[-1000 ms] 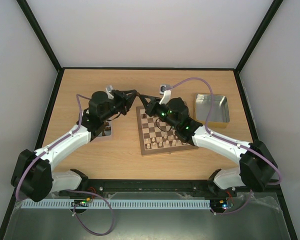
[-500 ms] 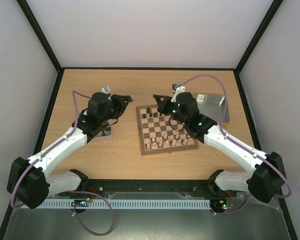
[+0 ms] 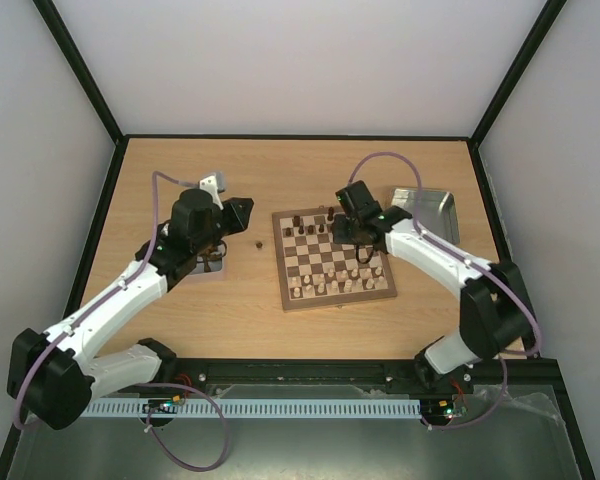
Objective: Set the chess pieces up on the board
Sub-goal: Place the chess piece on the chessboard.
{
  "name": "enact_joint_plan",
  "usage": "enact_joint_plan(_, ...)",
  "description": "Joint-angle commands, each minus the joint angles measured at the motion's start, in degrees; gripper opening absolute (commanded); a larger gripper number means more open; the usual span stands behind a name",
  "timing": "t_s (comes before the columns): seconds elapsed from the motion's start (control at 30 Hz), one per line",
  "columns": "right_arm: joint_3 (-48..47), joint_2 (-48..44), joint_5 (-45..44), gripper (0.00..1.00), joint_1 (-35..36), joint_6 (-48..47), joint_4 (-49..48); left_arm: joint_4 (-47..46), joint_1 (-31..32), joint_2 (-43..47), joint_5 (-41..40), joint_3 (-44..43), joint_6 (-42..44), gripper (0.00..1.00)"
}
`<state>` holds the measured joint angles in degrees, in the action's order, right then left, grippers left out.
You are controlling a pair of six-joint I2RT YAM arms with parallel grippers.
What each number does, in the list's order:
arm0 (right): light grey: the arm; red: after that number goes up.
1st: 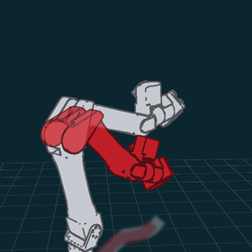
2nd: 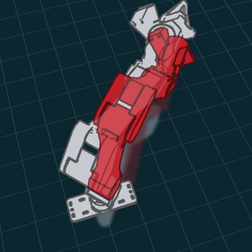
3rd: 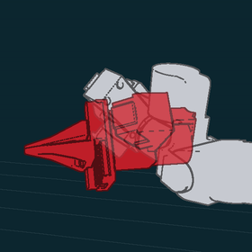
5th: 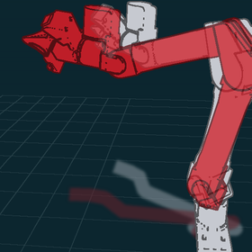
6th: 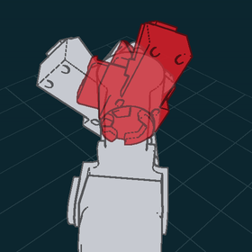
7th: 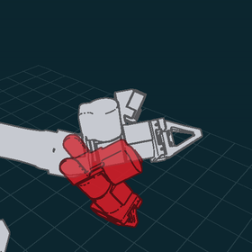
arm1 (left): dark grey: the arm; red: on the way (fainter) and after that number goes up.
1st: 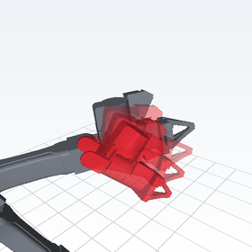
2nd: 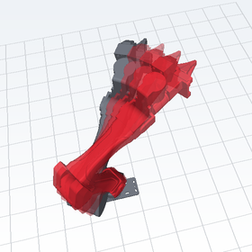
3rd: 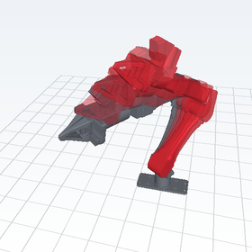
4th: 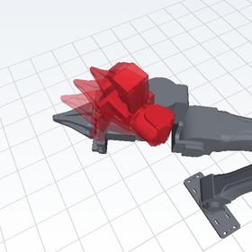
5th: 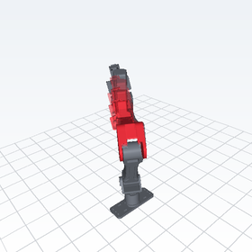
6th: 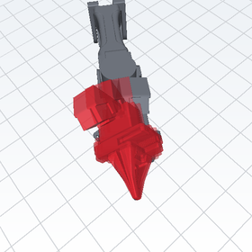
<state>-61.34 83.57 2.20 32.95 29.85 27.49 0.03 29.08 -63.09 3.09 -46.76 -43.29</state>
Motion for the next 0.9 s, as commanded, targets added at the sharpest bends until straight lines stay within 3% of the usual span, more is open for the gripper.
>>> enact_joint_plan(0.0, -4.3, 6.4, -3.3, 0.02, -0.6, -2.4, 5.8, 1.0, 0.2, -1.0, 0.4, -0.1, 7.6, 0.18)
enact_joint_plan(0.13, -8.0, 11.1, -4.7, 0.02, -0.7, -2.5, 7.7, 1.8, 0.2, -1.5, 0.1, -0.5, 8.7, 0.18)
enact_joint_plan(0.37, -6.4, 10.7, -6.9, 0.02, -0.9, -0.6, 4.9, 5.1, 0.0, -3.9, -5.8, -0.8, 8.5, 0.2)
enact_joint_plan(0.87, -9.0, 17.5, -6.1, 0.02, -2.8, -2.2, 2.3, 6.7, -0.7, -6.8, -5.5, -1.3, 7.4, 0.19)
